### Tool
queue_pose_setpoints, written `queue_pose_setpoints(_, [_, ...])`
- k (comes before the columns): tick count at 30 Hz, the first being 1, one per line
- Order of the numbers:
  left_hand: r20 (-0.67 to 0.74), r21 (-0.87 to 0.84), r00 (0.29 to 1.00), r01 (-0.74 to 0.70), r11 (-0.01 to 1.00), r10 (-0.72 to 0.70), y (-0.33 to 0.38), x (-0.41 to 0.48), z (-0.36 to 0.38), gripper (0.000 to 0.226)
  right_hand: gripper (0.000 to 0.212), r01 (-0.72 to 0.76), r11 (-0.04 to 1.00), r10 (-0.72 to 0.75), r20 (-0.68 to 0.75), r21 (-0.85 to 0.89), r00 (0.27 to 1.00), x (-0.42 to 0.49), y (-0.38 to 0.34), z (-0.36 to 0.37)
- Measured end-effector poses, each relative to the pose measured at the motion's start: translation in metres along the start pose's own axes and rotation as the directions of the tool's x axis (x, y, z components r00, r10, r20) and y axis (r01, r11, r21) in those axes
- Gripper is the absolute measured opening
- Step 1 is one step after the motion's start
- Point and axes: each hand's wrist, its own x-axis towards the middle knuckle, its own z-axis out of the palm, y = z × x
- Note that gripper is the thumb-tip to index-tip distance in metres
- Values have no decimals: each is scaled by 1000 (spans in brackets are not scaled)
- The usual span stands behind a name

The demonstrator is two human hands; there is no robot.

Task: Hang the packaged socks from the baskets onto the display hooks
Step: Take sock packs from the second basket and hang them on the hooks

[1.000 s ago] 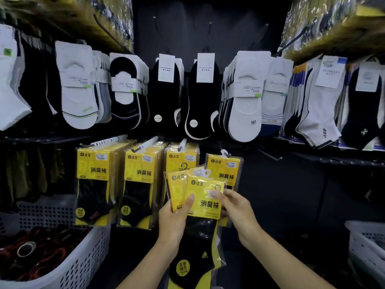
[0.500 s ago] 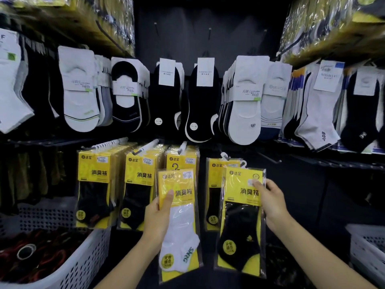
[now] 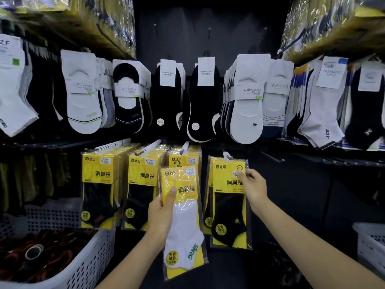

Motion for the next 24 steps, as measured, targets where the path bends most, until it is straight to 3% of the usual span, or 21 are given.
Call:
queue_pose_setpoints(2, [19,-7,1000,10,1000,-10,-1,0,2,19,14,-16,998,11,-87,-57,996,1,7,-1])
queue_pose_setpoints(5, [55,-2,998,32,999,-32,1,-3,6,34,24,-61,991,32,-235,-115,971,-5,13,-4])
queue_pose_setpoints(7, [88,1,995,47,999,-47,-1,-2,12,28,24,-40,993,13,-234,-112,972,-13,14,-4])
queue_pose_setpoints(10, [171,-9,984,59,998,-57,-3,-4,26,18,14,-22,1000,22,-11,-14,1000,-34,7,-2])
queue_pose_setpoints(13, [250,9,967,44,999,-45,0,-8,46,20,19,-72,995,54,243,67,969,-52,3,2])
queue_pose_setpoints(15, [294,5,955,29,1000,-29,1,-12,59,20,18,-95,987,55,280,131,959,-56,3,2])
queue_pose_setpoints(21, [343,-53,939,4,999,15,-1,-15,84,27,10,3,976,-5,6,219,1000,-42,7,-14])
queue_pose_setpoints(24, [342,-45,940,5,999,11,-5,-16,90,32,7,60,974,-55,-29,220,998,-33,5,-17])
